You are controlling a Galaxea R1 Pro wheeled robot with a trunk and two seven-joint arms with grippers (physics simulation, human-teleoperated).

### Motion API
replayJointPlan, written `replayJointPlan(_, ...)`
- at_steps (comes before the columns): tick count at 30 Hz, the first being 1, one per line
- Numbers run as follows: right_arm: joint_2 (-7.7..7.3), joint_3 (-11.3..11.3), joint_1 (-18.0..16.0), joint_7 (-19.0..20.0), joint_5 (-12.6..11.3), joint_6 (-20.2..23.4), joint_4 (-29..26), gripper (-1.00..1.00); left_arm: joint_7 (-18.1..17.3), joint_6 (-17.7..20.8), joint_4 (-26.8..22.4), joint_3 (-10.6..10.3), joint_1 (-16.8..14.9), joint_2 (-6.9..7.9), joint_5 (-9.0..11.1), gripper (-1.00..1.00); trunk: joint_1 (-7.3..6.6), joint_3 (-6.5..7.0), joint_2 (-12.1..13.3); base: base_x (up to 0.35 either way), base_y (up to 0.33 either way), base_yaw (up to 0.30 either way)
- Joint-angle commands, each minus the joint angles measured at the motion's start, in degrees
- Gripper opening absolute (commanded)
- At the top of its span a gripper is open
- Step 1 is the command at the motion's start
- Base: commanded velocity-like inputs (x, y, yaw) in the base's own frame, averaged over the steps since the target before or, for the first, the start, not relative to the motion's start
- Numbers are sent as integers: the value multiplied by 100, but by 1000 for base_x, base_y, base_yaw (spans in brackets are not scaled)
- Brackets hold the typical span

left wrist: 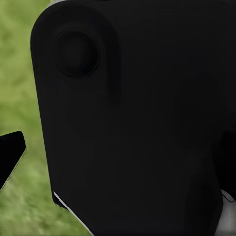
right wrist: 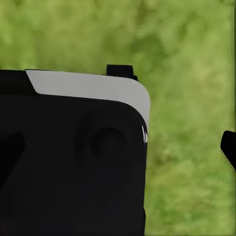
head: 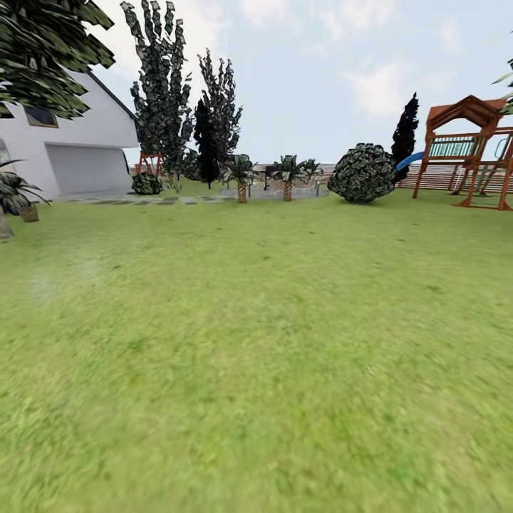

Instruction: Take the three Easter eggs out of the wicker basket on the lawn in the garden, then place them on the lawn next to a single tree (choose any tree) so that all three eggs are next to the same tree and none are left in the basket.

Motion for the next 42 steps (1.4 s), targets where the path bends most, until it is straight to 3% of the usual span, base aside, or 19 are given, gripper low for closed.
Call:
replayJointPlan(1, -1, 5, -2, 5, 12, 3, -3, 100, -4, -2, -10, -4, 3, 0, -2, 100, 4, -5, -2, 340, 0, 0)
replayJointPlan(42, -1, 8, -2, 3, 13, 8, -3, 100, -4, -8, -10, -10, 3, 0, -2, 100, 4, -5, -2, 340, 0, 0)
